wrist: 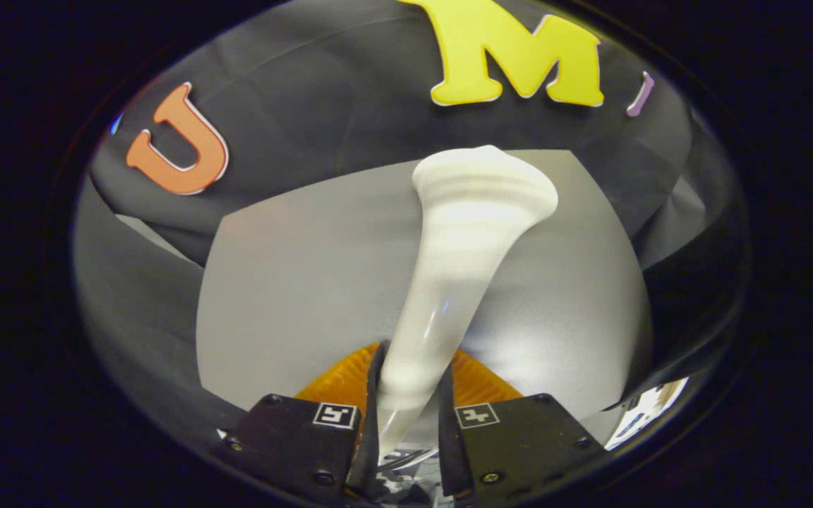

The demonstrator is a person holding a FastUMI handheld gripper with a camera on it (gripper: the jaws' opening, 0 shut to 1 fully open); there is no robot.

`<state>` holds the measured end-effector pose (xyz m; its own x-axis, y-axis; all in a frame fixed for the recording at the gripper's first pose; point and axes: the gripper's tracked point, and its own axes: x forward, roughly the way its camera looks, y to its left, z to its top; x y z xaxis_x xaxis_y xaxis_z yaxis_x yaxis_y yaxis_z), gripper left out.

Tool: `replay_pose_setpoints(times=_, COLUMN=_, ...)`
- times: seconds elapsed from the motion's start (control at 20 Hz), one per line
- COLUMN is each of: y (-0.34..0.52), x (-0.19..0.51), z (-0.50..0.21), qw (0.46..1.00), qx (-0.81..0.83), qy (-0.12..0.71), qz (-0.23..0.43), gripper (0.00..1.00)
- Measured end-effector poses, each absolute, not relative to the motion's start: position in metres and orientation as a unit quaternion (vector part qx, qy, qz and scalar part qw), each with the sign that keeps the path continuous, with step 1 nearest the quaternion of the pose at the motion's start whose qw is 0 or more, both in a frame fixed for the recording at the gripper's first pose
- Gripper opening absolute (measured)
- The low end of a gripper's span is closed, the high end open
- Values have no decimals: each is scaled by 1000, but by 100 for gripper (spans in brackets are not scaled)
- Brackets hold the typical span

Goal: Iron the clothes twice with a garment steamer, once on the left side and once on the right side.

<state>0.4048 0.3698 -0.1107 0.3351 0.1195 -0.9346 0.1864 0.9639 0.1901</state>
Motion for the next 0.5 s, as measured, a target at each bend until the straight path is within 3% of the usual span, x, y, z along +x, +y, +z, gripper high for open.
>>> replay_pose_setpoints(times=0.5, y=362, x=343, z=-66, qw=827, qx=140, qy=533, qz=112, gripper=33)
